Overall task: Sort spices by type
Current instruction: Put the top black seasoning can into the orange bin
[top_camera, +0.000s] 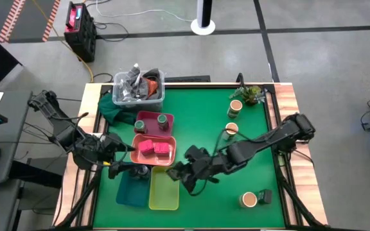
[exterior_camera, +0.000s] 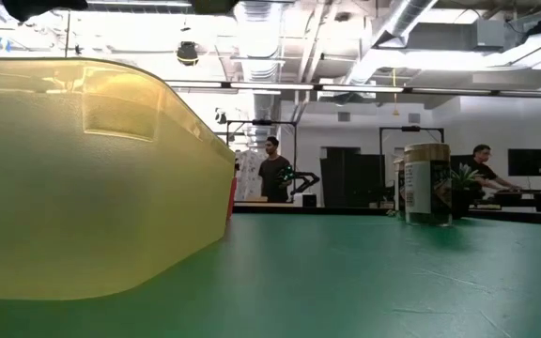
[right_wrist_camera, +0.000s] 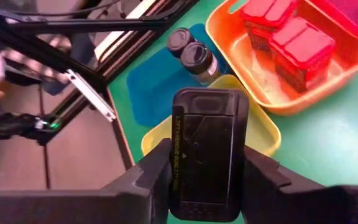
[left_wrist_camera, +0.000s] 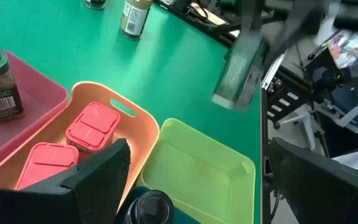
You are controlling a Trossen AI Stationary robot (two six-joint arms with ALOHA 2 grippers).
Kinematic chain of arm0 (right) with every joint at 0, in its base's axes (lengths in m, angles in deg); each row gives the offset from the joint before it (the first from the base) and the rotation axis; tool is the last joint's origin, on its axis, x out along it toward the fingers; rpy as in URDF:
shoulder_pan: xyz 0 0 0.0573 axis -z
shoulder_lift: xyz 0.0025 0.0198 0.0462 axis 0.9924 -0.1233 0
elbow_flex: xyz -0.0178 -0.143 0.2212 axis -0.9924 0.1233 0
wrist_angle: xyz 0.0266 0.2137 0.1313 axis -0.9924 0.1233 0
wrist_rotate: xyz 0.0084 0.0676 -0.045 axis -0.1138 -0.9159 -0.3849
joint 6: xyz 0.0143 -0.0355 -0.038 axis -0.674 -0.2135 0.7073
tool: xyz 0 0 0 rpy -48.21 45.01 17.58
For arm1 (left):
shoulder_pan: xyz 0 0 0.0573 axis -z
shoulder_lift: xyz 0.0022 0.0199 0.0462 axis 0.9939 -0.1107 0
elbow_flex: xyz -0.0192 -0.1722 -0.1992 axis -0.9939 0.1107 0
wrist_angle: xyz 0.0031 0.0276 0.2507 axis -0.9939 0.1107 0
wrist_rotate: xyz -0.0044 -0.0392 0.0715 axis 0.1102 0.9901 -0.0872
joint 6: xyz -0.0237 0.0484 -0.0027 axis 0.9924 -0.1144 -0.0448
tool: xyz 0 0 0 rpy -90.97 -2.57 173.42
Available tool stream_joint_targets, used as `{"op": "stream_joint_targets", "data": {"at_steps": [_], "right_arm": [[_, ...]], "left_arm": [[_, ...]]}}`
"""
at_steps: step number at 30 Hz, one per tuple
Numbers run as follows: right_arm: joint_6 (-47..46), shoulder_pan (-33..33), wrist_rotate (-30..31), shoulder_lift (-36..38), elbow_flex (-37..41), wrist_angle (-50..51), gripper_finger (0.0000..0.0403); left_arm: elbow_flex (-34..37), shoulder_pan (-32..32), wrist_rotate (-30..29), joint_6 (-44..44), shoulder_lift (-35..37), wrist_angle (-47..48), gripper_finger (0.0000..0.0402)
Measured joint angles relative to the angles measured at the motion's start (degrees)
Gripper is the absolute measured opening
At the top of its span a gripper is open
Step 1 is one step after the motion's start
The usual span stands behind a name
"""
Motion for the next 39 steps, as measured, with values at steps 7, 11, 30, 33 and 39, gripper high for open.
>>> {"op": "stream_joint_targets", "data": {"at_steps": [7,11,30,33,39], "right_arm": [[5.33,-0.41,-0.33,-13.59,-14.39,0.76,0.0168],[5.98,-0.73,-2.1,-20.01,-23.78,7.08,0.0169],[10.95,-3.41,-10.59,-32.33,-39.82,21.76,0.0171],[12.45,-3.41,-10.43,-32.35,-39.67,22.45,0.0173],[13.68,-2.57,-10.24,-32.56,-39.7,22.59,0.0178]], "left_arm": [[0.0,-1.0,0.5,0.95,2.86,-0.09,0.0366],[0.0,-1.0,2.94,2.1,4.09,-0.13,0.0366],[0.0,-0.98,8.73,2.56,3.6,4.13,0.0367],[0.0,-0.98,8.71,2.03,3.59,4.24,0.0367],[0.0,-0.98,8.71,1.97,3.6,4.74,0.0367]]}}
